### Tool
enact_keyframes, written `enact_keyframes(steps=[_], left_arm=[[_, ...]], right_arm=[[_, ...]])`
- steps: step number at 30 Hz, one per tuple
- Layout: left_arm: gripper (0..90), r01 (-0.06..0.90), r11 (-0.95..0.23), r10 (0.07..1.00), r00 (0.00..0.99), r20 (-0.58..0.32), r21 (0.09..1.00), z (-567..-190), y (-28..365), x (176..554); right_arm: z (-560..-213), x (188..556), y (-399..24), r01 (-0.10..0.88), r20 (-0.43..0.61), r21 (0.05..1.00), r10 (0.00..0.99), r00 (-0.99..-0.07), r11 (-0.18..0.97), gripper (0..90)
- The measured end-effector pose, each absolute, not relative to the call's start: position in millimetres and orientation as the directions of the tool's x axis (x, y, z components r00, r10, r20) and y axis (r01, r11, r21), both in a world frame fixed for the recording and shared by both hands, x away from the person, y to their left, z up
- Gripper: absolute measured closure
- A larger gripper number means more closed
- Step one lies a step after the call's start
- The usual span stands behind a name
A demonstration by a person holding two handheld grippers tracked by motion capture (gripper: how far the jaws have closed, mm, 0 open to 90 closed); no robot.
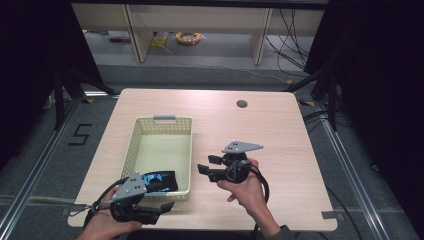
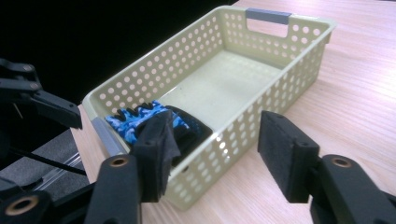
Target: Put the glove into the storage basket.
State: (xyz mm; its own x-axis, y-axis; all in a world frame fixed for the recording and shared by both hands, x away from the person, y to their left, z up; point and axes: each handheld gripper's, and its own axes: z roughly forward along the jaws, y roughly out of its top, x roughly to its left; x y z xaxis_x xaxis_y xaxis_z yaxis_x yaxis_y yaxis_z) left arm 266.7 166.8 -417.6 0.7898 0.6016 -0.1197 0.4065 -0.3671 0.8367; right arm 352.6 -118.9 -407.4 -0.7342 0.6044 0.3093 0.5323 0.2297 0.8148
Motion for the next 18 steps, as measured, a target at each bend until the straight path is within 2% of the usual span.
enact_keyframes(steps=[4,8,11,12,13,18], left_arm=[[30.7,0.402,-0.372,0.593,0.796,-0.119,0.837,-425.8,159.1,265.6],[30.4,0.405,-0.383,0.58,0.805,-0.125,0.83,-432.5,152.5,264.0],[30.2,0.388,-0.385,0.553,0.824,-0.127,0.837,-436.7,146.9,261.9],[30.2,0.399,-0.382,0.553,0.821,-0.14,0.834,-437.9,144.9,259.8],[30.1,0.394,-0.389,0.546,0.827,-0.136,0.833,-438.5,143.2,258.4],[30.2,0.364,-0.409,0.533,0.84,-0.104,0.837,-446.1,136.2,251.7]], right_arm=[[-412.8,349.1,-131.8,0.49,0.261,0.839,0.614,-0.745,0.238,42.9],[-419.7,342.7,-143.8,0.523,0.307,0.829,0.621,-0.721,0.199,42.3],[-424.8,338.4,-151.2,0.523,0.298,0.829,0.635,-0.713,0.198,41.6],[-427.0,339.2,-154.5,0.492,0.264,0.845,0.635,-0.725,0.211,41.6],[-428.6,336.9,-155.2,0.52,0.301,0.833,0.632,-0.714,0.19,41.5],[-434.6,334.0,-164.8,0.521,0.293,0.83,0.64,-0.71,0.198,41.2]])
